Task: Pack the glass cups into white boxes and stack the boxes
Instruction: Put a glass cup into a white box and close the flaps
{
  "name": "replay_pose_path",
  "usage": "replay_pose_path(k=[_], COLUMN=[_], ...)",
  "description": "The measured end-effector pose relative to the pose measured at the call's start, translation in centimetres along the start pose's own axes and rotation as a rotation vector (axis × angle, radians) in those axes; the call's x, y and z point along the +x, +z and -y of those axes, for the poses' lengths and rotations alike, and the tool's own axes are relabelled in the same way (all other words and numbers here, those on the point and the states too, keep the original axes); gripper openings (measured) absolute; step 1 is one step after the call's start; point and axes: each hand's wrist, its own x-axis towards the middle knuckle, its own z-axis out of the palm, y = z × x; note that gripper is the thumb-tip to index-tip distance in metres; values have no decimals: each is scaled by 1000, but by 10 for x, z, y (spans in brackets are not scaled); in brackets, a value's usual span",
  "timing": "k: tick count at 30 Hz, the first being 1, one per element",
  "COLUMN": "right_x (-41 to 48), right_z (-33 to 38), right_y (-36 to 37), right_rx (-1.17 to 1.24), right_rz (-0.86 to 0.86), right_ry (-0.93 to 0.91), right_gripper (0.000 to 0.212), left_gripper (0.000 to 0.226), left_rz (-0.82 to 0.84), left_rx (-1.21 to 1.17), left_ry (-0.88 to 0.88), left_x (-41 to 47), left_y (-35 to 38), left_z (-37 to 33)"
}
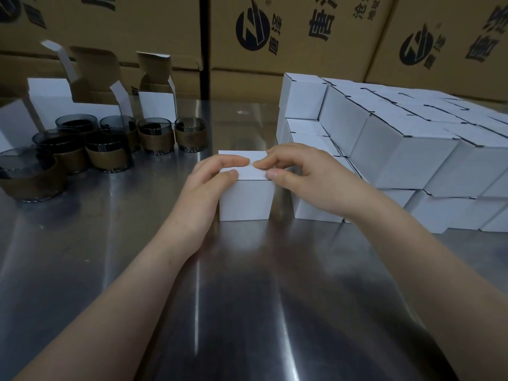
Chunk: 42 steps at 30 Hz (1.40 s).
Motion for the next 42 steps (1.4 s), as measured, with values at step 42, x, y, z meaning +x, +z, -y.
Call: replay_pose_path(k=[42], right_x=[33], right_z=[50], right_y=[42], right_rx=[-493], right_rz=[-320], right_ry=[138], right_gripper=[51], left_gripper=[33], left_rz=[-267], left_rx=[14], left_ry=[231], left_x=[-2], left_y=[7], left_z=[2])
